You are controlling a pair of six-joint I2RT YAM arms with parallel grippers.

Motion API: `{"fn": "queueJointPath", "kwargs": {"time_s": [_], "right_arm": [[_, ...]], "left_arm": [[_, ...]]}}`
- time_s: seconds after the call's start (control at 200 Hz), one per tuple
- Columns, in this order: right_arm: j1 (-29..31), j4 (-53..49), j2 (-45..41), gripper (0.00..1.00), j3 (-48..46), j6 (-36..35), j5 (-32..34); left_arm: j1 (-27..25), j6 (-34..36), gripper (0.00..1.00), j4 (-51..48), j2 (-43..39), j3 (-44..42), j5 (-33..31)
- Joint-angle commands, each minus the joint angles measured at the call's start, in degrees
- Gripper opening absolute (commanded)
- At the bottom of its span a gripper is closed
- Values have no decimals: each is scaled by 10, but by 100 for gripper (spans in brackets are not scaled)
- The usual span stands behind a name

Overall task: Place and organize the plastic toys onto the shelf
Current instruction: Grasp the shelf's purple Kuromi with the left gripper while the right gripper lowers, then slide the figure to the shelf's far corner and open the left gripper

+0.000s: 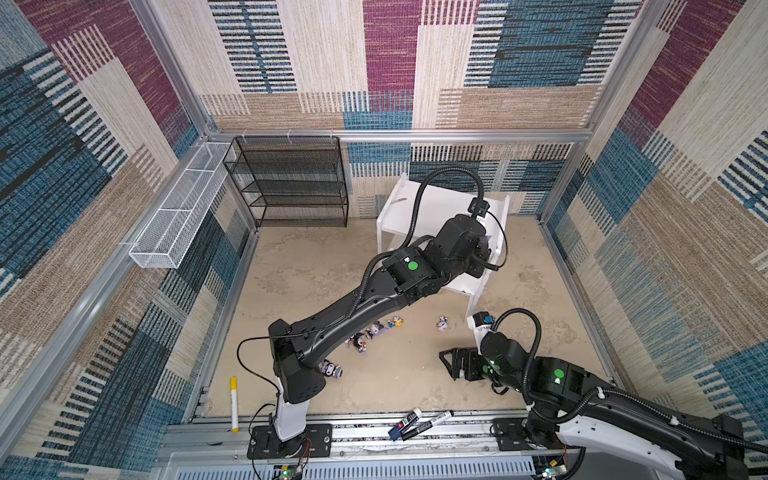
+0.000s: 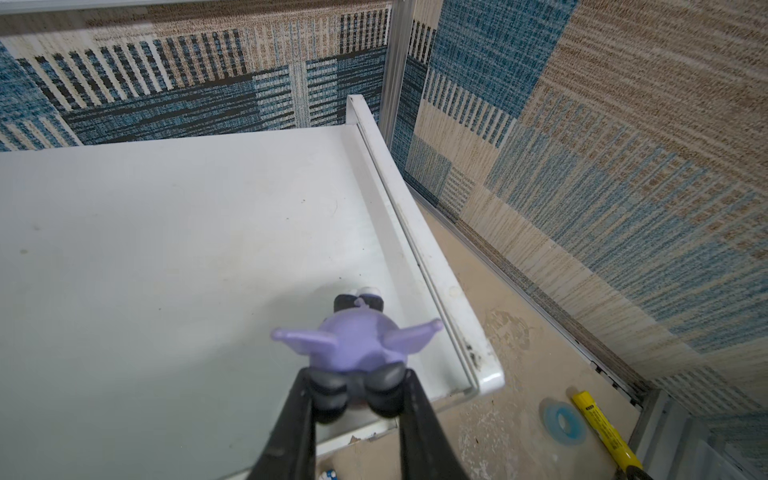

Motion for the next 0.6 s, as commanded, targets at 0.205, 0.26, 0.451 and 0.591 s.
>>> {"fn": "queueJointPath", "kwargs": {"time_s": [0.205, 0.26, 0.451, 0.591], "right_arm": [[1, 6, -5, 100, -3, 2, 3], [1, 6, -7, 100, -3, 2, 3], [1, 7, -11, 100, -4, 1, 2], [1, 8, -9, 100, -3, 0, 1]], "left_arm": [[-4, -9, 14, -1, 15, 31, -21], [-5, -9, 15, -1, 19, 35, -21], [-5, -12, 16, -13, 34, 52, -26], [-6, -15, 17, -15, 36, 54, -36]]}}
